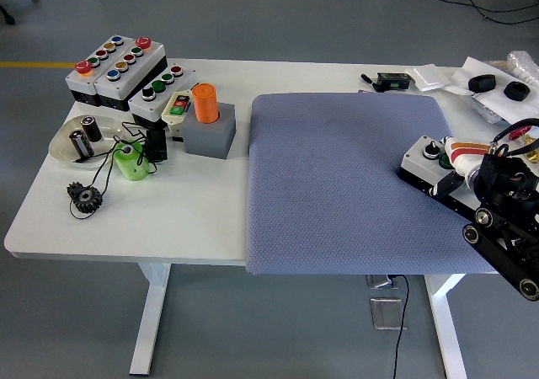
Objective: Pick up the button,place it on the desk,press the button,press the button
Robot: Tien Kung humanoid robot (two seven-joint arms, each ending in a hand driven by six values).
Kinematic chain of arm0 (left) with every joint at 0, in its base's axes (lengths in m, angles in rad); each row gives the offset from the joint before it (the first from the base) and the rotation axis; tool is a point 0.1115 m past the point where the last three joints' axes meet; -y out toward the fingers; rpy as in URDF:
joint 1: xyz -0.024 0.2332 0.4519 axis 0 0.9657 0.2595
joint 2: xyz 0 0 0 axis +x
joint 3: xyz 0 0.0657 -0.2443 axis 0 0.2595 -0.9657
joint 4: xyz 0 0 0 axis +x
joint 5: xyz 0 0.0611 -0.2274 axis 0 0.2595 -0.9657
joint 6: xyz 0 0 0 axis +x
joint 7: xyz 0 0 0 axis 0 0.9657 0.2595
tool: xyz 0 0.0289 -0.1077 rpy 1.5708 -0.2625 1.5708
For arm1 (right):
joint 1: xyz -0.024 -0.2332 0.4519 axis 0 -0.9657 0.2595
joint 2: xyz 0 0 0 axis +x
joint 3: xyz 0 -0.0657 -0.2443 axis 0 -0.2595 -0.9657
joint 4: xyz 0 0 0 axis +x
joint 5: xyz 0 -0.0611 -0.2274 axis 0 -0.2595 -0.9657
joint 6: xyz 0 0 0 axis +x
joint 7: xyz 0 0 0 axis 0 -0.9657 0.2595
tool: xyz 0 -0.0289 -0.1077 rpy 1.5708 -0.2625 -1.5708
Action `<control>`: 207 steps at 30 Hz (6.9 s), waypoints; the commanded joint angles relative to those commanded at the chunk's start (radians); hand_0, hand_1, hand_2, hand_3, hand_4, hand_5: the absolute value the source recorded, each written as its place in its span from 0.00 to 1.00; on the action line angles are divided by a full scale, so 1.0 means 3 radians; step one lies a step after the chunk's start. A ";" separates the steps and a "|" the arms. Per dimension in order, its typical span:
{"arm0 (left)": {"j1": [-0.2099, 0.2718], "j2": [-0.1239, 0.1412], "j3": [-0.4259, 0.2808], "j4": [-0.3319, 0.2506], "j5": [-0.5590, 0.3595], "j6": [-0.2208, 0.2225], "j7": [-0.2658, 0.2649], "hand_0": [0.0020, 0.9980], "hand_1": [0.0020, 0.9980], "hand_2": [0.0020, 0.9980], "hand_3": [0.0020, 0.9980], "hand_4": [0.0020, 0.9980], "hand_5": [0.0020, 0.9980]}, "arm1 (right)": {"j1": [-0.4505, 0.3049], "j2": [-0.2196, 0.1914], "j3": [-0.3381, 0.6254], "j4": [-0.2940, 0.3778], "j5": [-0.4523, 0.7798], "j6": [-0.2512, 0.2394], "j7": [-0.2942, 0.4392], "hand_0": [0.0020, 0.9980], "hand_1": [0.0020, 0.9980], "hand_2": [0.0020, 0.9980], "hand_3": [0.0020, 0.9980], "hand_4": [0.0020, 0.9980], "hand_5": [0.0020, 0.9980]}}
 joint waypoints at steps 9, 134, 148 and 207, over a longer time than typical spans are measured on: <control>-0.0007 0.0003 -0.0006 0.0000 0.0001 0.0000 -0.0001 0.65 0.71 0.70 0.49 0.33 1.00 | 0.0025 -0.0137 -0.0130 0.0124 0.0082 -0.0704 0.0627 0.17 0.03 0.16 0.23 0.64 0.11; 0.0022 -0.0009 -0.0200 0.0000 0.0265 0.0000 0.0056 0.65 0.71 0.70 0.50 0.32 1.00 | -0.1056 -0.1043 0.0548 0.1907 0.0801 0.0174 0.1232 0.10 0.00 0.05 0.73 0.71 0.75; 0.0015 -0.0006 -0.0220 0.0000 0.0265 0.0002 0.0052 0.65 0.71 0.70 0.50 0.32 1.00 | -0.1007 -0.0976 0.0419 0.1791 0.0641 0.0296 0.1125 0.11 0.00 0.05 0.73 0.70 0.76; 0.0059 -0.0023 -0.0338 0.0000 0.0488 0.0007 0.0099 0.65 0.70 0.70 0.50 0.32 1.00 | -0.1565 -0.0709 0.1597 0.2020 0.2298 -0.0439 0.1928 0.75 0.65 0.75 0.90 0.67 0.71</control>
